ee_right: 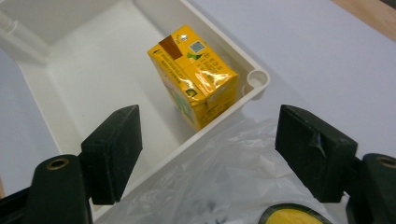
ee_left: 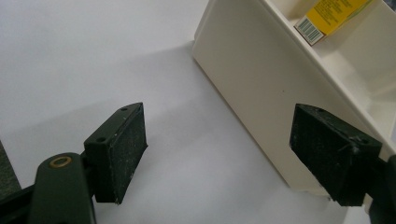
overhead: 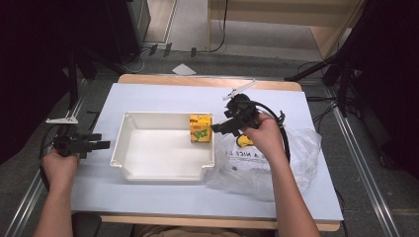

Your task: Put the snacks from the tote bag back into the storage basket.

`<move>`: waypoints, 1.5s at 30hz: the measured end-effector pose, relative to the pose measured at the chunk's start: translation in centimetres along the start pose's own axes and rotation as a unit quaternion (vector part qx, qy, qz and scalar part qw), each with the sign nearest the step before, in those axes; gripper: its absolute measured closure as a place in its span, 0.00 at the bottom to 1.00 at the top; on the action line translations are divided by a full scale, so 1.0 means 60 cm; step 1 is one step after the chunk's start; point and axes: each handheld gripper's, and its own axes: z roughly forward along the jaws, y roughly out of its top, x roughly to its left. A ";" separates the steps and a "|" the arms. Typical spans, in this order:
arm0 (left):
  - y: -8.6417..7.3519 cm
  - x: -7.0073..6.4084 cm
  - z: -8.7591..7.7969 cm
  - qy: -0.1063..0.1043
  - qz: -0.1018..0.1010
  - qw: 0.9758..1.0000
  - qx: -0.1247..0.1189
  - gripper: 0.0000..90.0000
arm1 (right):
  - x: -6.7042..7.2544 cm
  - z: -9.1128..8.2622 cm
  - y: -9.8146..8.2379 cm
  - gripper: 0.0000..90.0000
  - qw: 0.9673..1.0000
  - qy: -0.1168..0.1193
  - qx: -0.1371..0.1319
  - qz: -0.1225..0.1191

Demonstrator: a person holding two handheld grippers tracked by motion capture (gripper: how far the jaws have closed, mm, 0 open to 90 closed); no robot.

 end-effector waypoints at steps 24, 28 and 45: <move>-0.001 0.000 0.000 0.000 -0.002 1.000 0.002 0.22 | -0.070 -0.015 -0.048 0.26 0.999 -0.010 -0.005 0.030; -0.001 0.001 0.001 0.001 -0.002 1.000 0.003 0.22 | -0.082 -0.019 -0.059 0.26 0.999 -0.013 -0.004 0.035; 0.000 0.001 0.003 0.000 -0.003 1.000 0.002 0.22 | -0.118 -0.029 -0.097 0.27 0.998 -0.015 0.005 0.067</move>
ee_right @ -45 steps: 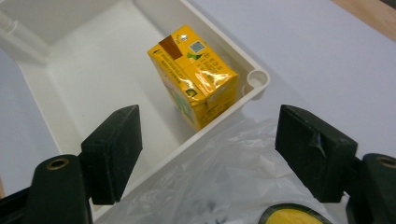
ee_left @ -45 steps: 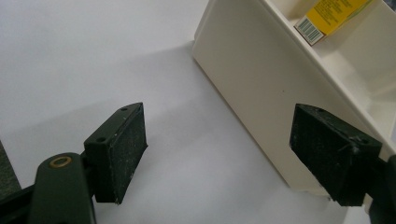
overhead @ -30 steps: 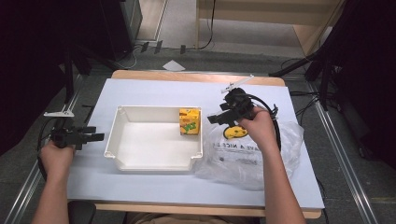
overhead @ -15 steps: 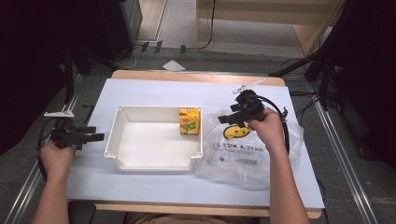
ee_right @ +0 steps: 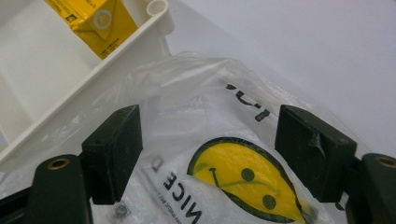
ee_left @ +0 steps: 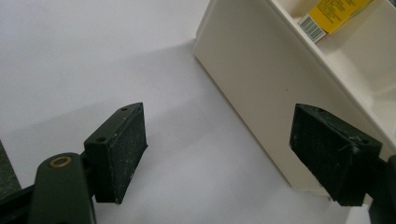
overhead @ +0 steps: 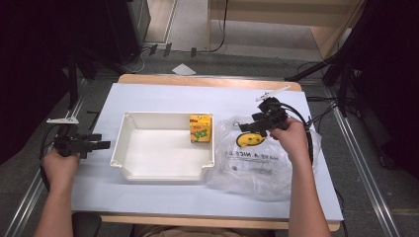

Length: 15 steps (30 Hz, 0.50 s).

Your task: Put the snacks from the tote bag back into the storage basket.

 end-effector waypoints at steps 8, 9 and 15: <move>0.000 0.001 0.001 -0.001 0.001 1.000 0.002 0.22 | -0.015 0.003 -0.010 0.27 1.000 -0.012 -0.017 -0.020; 0.000 0.001 0.001 -0.001 0.001 1.000 0.002 0.22 | -0.014 0.002 -0.011 0.27 1.000 -0.013 -0.017 -0.023; 0.000 0.000 0.000 -0.002 0.000 1.000 0.000 0.22 | -0.011 0.003 -0.010 0.27 0.999 -0.006 -0.017 -0.027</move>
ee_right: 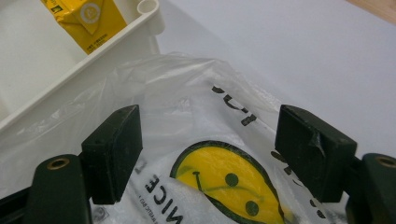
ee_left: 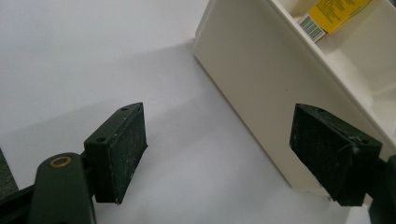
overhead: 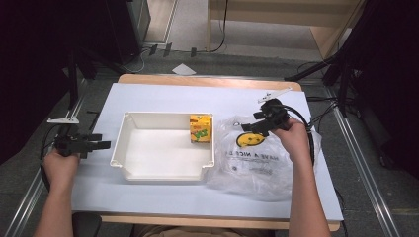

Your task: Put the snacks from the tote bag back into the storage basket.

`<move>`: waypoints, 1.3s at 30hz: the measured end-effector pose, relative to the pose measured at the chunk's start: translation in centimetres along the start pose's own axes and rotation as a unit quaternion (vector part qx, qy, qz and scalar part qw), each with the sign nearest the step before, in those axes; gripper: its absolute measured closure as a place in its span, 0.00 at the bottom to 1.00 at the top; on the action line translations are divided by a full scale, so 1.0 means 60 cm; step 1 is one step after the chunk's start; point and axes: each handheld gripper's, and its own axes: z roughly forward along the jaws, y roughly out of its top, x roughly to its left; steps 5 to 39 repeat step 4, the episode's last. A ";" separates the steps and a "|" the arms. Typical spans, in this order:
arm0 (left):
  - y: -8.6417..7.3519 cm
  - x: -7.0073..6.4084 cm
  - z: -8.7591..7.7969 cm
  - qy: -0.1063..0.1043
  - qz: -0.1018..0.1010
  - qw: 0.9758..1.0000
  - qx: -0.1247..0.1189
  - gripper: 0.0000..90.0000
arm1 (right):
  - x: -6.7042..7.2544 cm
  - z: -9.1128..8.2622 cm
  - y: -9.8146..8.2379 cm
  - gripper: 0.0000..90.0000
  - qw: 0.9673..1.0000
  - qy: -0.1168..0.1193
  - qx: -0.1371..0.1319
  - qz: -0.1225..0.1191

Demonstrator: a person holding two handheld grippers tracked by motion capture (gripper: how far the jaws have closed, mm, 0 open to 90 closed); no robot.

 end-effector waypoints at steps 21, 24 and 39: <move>0.000 0.000 0.001 0.000 0.000 1.000 0.001 0.22 | -0.004 0.001 0.003 0.27 1.000 0.013 0.002 0.004; 0.000 0.000 0.001 0.000 0.000 1.000 0.001 0.22 | -0.004 0.001 0.003 0.27 1.000 0.013 0.002 0.004; 0.000 0.000 0.001 0.000 0.000 1.000 0.001 0.22 | -0.004 0.001 0.003 0.27 1.000 0.013 0.002 0.004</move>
